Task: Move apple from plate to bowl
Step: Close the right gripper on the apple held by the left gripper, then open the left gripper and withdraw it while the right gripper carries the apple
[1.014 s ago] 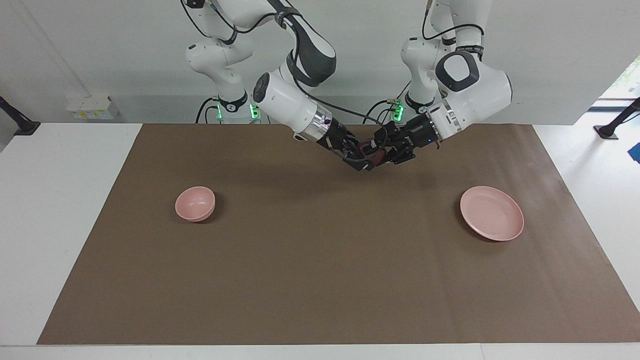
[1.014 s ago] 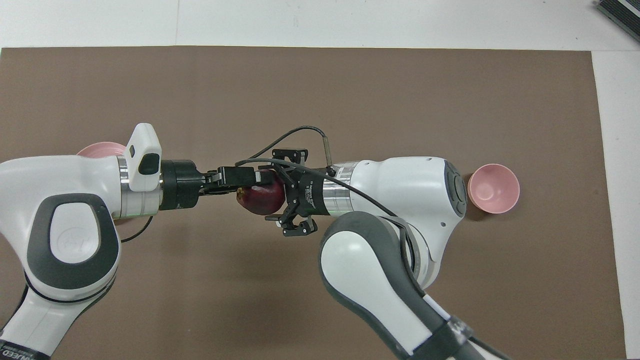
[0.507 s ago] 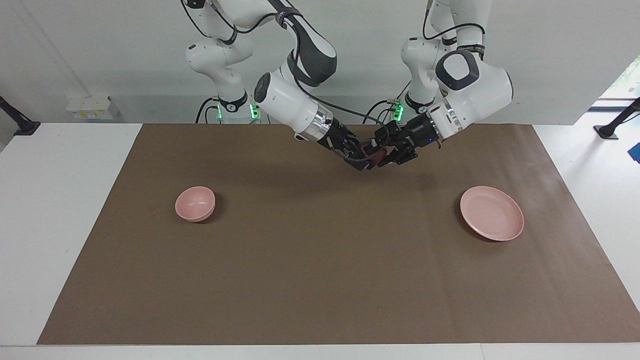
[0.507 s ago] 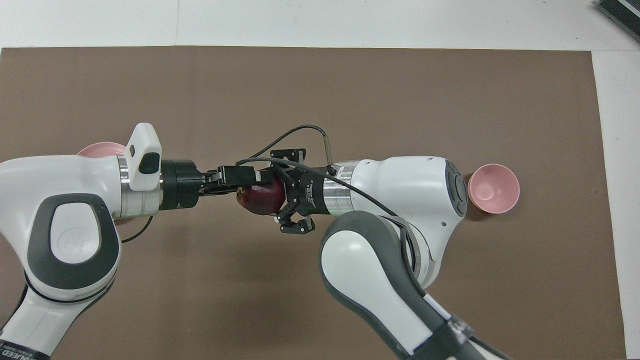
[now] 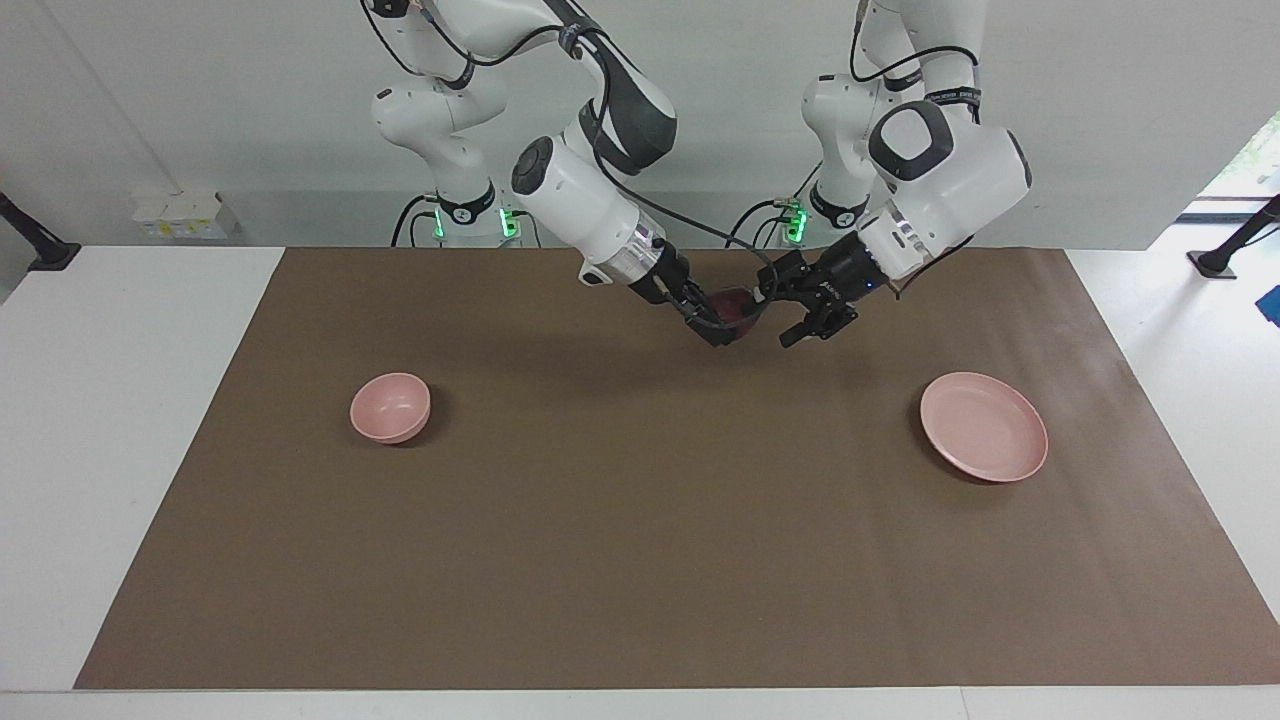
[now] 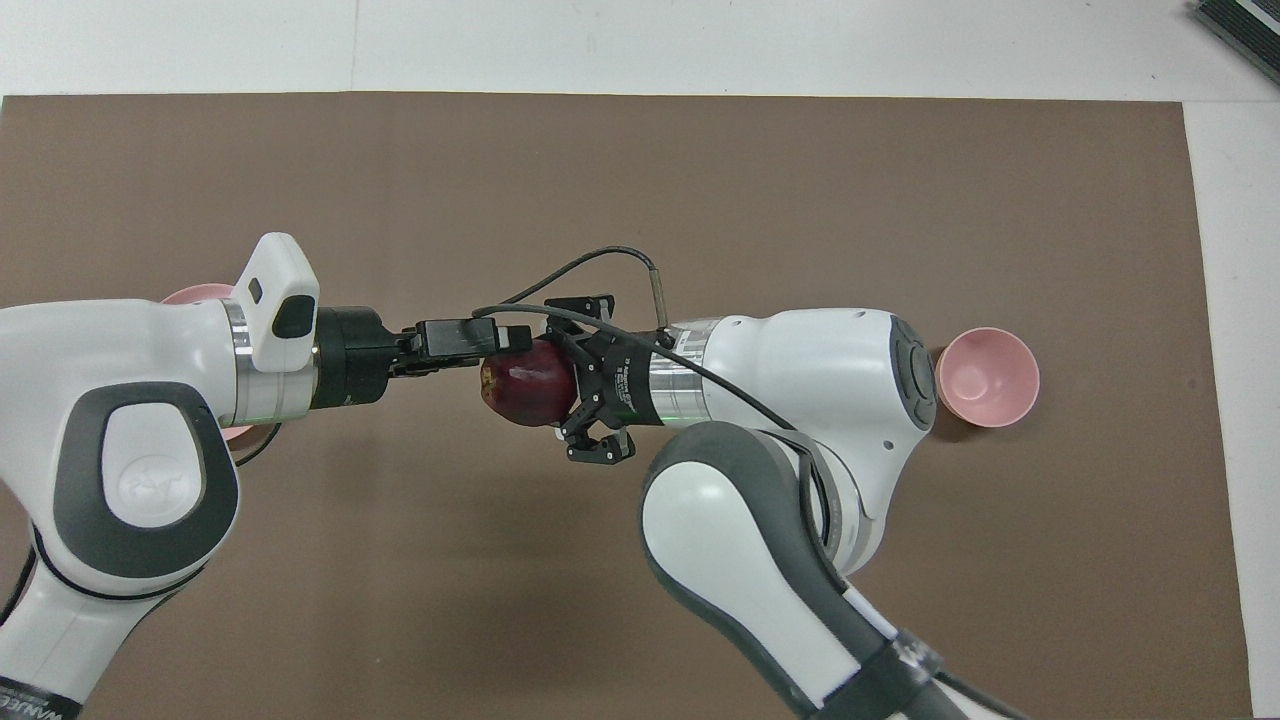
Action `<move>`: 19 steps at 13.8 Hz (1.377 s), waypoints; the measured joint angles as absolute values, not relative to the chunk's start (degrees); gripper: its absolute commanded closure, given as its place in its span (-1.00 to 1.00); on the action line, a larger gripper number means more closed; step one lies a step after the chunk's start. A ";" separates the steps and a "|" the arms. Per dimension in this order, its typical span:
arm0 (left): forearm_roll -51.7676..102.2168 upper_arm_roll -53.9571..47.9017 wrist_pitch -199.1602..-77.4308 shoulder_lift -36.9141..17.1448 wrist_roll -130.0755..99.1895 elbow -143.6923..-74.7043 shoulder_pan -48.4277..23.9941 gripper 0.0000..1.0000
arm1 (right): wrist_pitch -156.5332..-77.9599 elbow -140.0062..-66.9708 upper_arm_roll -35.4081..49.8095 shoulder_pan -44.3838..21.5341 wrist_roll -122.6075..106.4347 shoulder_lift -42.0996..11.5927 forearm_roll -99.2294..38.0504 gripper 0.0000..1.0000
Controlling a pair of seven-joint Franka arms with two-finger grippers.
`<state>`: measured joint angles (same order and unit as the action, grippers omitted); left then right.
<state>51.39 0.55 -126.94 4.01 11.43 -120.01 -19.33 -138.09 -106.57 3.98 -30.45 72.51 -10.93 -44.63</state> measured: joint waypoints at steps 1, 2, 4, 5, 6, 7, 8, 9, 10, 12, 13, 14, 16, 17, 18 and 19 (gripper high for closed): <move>48.83 0.53 -126.94 3.93 11.27 -119.77 -19.35 -1.00 | -138.00 -106.50 3.99 -30.48 71.52 -10.91 -42.34 1.00; 46.46 0.53 -126.93 3.89 11.19 -119.64 -19.37 -1.00 | -138.00 -106.41 3.94 -30.46 69.46 -10.87 -40.50 1.00; 42.19 0.52 -126.75 3.76 11.08 -119.64 -19.41 -1.00 | -138.01 -106.19 3.70 -30.28 62.83 -10.73 -36.43 1.00; 40.23 0.55 -126.20 3.68 11.03 -119.64 -19.41 -1.00 | -138.02 -106.13 3.57 -29.95 59.36 -10.69 -34.60 1.00; 38.16 0.70 -125.17 3.61 10.97 -119.65 -19.41 -1.00 | -138.02 -106.11 3.50 -29.38 55.91 -10.68 -32.96 1.00; 35.81 0.97 -123.86 3.58 10.87 -119.65 -19.32 -1.00 | -138.02 -106.11 3.42 -28.62 52.58 -10.68 -31.19 1.00; 33.00 1.28 -122.94 3.55 10.78 -119.65 -19.08 -1.00 | -138.02 -106.10 3.38 -27.73 49.45 -10.68 -29.34 1.00; 29.58 1.63 -122.66 3.55 10.75 -119.62 -18.92 -1.00 | -138.02 -106.10 3.37 -26.77 46.33 -10.68 -27.37 1.00; 25.78 1.85 -122.62 3.53 10.74 -119.49 -18.83 -1.00 | -138.02 -106.10 3.34 -25.90 43.40 -10.68 -25.62 1.00; 17.47 2.03 -121.91 3.09 10.66 -118.41 -18.67 -1.00 | -138.02 -106.11 3.30 -24.11 37.13 -10.69 -22.17 1.00; 14.22 2.18 -121.07 2.83 10.55 -117.49 -18.42 -1.00 | -138.02 -106.12 3.29 -23.11 33.74 -10.71 -20.79 1.00; 11.44 2.46 -119.88 2.64 10.43 -116.24 -17.71 -1.00 | -138.02 -106.13 3.28 -21.95 29.89 -10.72 -20.08 1.00; 8.48 2.75 -115.45 2.50 10.46 -112.09 -14.37 -1.00 | -137.85 -106.13 3.24 -18.93 20.94 -10.73 -19.79 1.00; 7.97 2.87 -112.81 2.51 10.56 -109.50 -12.57 -1.00 | -137.35 -106.14 3.21 -17.27 16.30 -10.73 -19.77 1.00; 7.41 2.96 -110.25 2.56 10.70 -106.79 -10.94 -1.00 | -136.61 -106.16 3.18 -15.64 11.82 -10.73 -19.74 1.00; 6.48 3.04 -107.57 2.60 10.83 -103.95 -9.67 -1.00 | -135.54 -106.18 3.17 -14.12 7.56 -10.73 -19.71 1.00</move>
<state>6.48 3.04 -107.57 2.60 10.83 -103.95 -9.67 -135.54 -106.18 3.17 -14.12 7.56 -10.73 -19.71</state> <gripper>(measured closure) 0.000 0.291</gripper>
